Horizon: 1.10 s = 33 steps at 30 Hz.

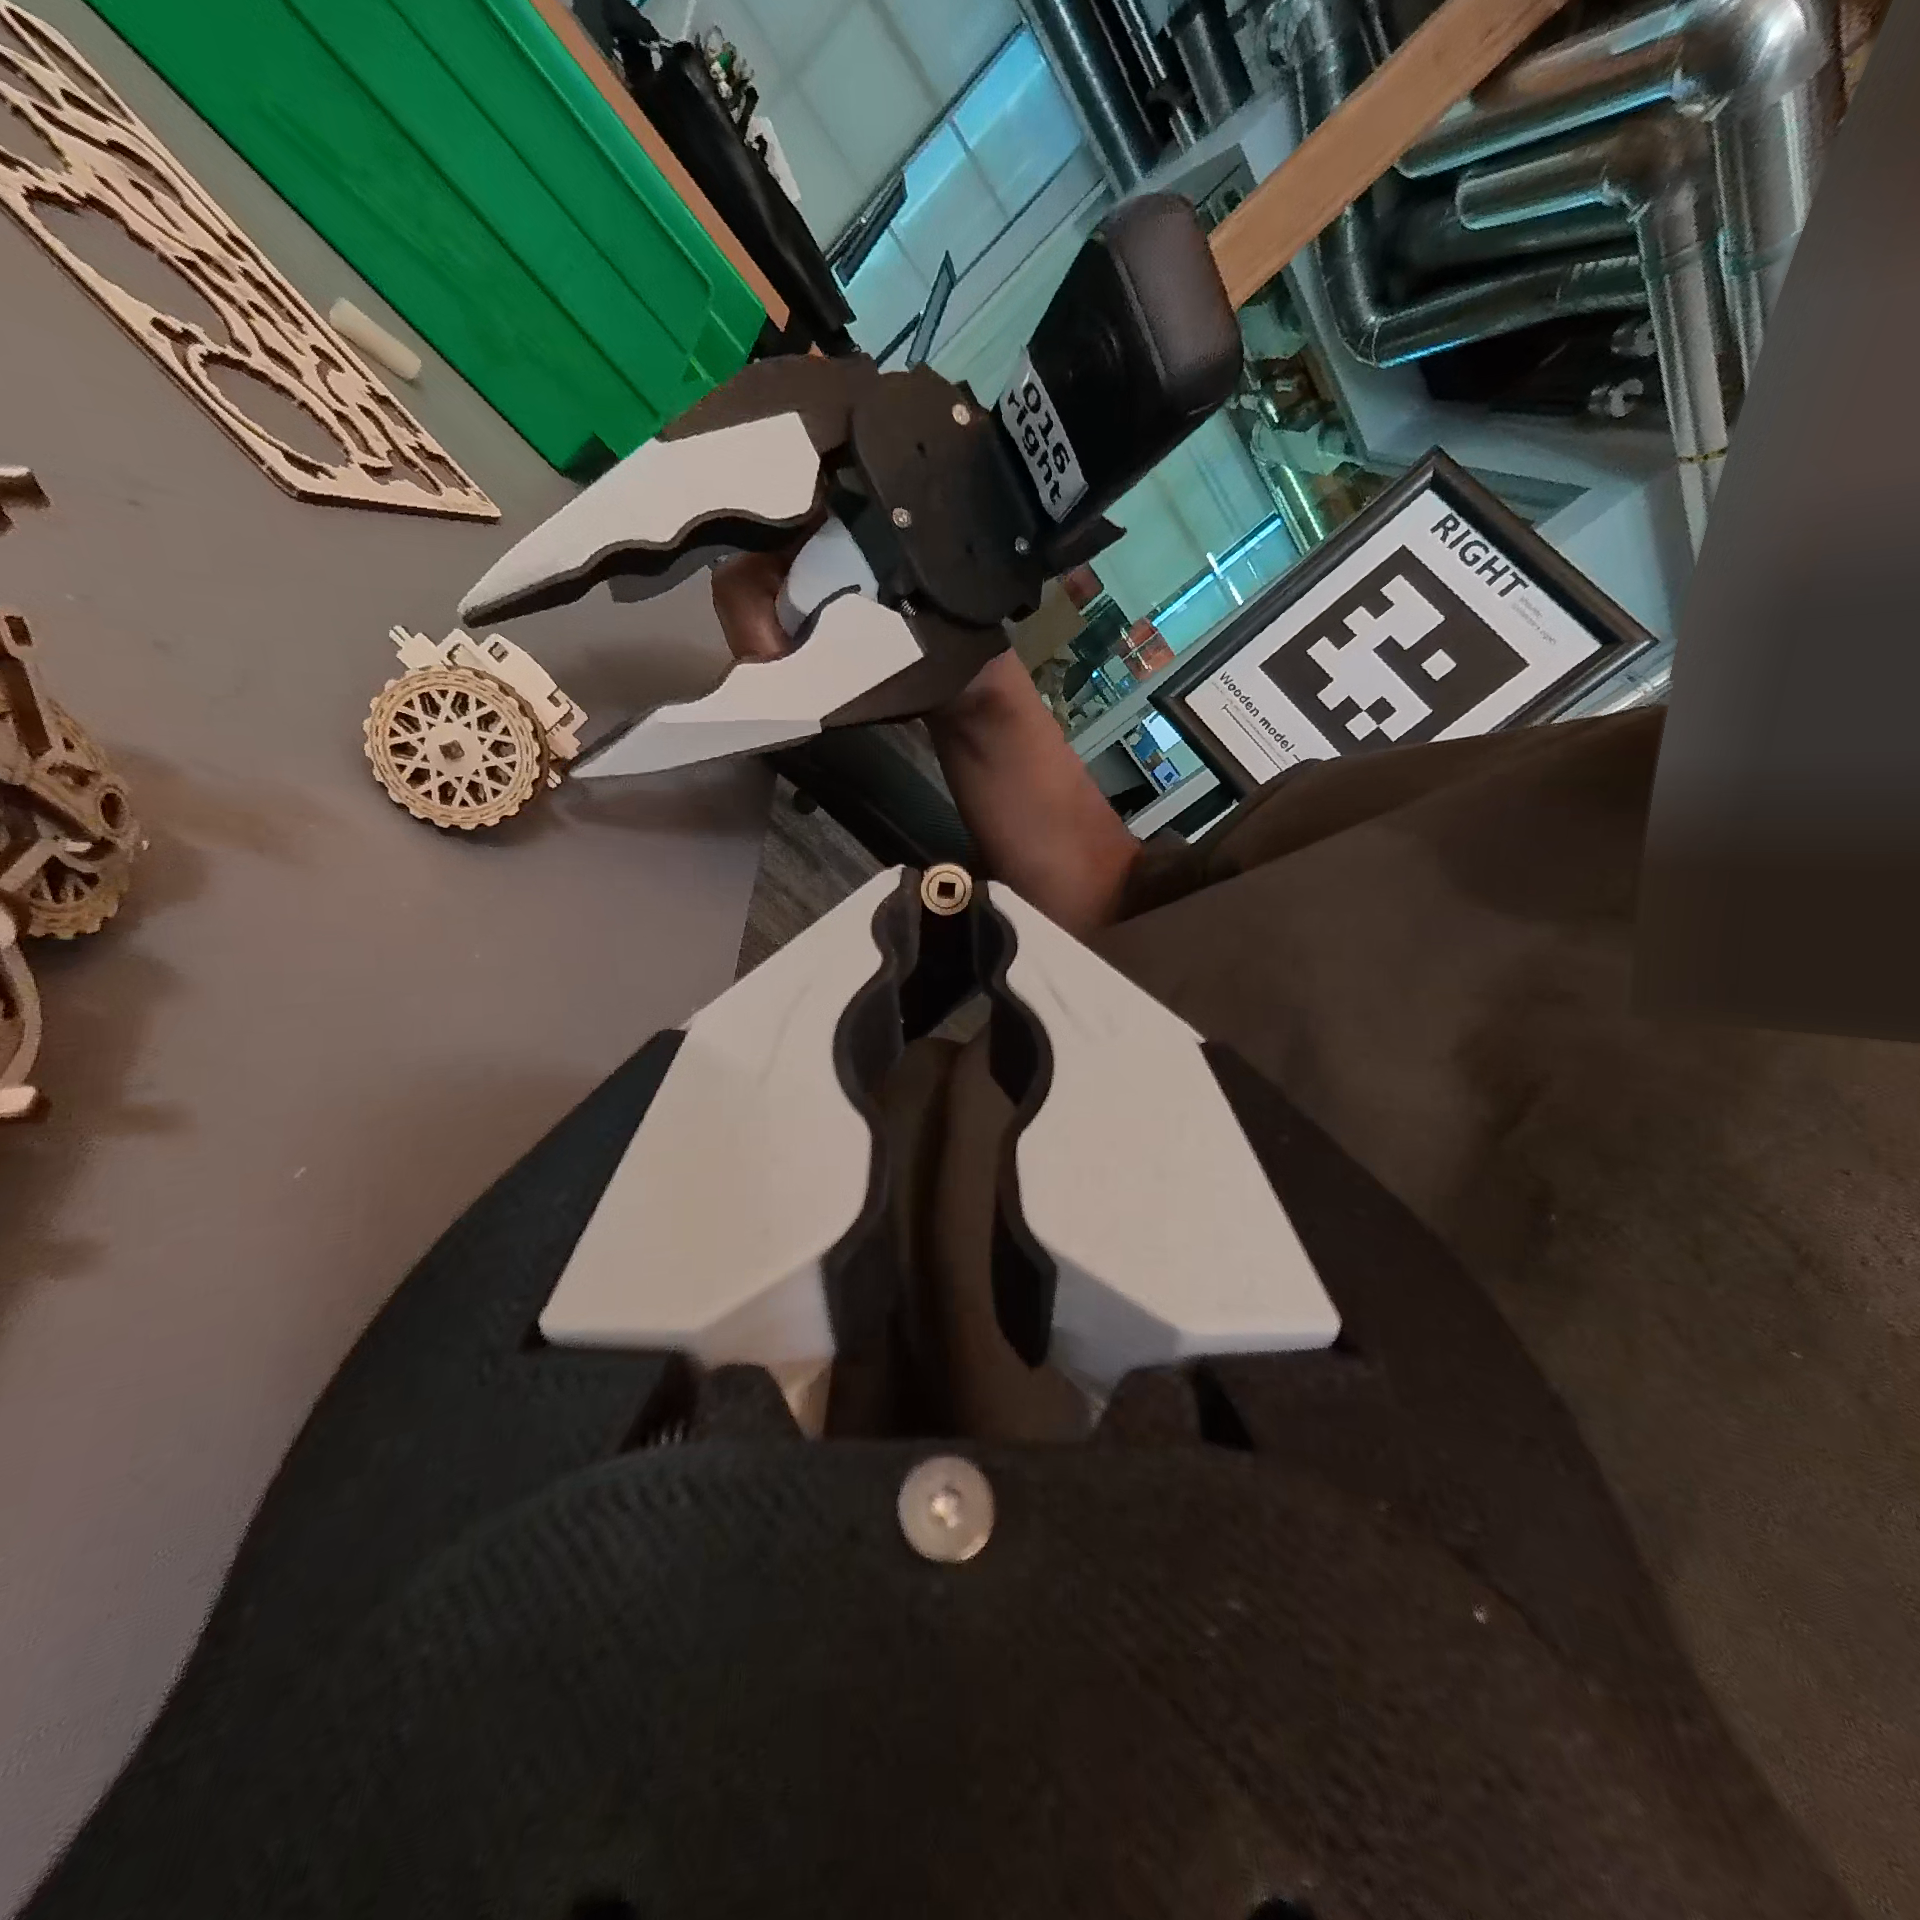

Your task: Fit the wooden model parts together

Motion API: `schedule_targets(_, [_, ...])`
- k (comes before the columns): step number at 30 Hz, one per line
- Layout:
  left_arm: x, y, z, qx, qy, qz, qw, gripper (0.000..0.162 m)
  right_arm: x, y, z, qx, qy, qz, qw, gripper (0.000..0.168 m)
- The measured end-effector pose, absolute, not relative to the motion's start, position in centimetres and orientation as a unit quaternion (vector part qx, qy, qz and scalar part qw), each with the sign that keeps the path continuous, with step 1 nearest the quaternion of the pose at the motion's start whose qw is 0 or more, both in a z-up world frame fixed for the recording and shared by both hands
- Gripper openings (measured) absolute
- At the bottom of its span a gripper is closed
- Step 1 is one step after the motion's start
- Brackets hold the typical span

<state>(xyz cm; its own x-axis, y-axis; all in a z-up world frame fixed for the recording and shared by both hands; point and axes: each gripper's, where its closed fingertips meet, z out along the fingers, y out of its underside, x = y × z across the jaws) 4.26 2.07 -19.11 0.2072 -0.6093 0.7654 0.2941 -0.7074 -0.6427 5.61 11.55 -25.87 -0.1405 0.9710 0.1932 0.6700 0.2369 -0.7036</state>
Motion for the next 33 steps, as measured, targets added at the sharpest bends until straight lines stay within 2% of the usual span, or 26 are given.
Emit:
schedule_targets(7, [4.5,1.9,-19.4,-0.692,0.124,-0.611,0.364,0.006,5.5,11.3,-27.2,-0.581,-0.732,0.211,0.289,0.036])
schedule_targets(10, [4.5,1.9,-19.4,-0.693,0.126,-0.610,0.364,0.006,5.5,11.6,-27.6,-0.581,-0.735,0.191,0.293,0.028])
schedule_targets(13, [4.3,2.0,-19.1,-0.687,0.120,-0.615,0.369,0.006,5.5,11.3,-27.4,-0.582,-0.732,0.197,0.294,0.027])
schedule_targets(21, [1.1,3.3,-17.5,-0.641,0.045,-0.654,0.399,0.006,4.2,8.6,-23.8,-0.600,-0.679,0.294,0.304,0.027])
schedule_targets(28, [1.2,3.5,-17.4,-0.647,0.062,-0.637,0.415,0.006,3.2,5.3,-20.5,-0.592,-0.631,0.413,0.284,0.027])
schedule_targets(33, [1.3,3.5,-17.3,-0.648,0.071,-0.631,0.420,0.006,3.1,4.2,-19.4,-0.596,-0.611,0.445,0.271,0.026])
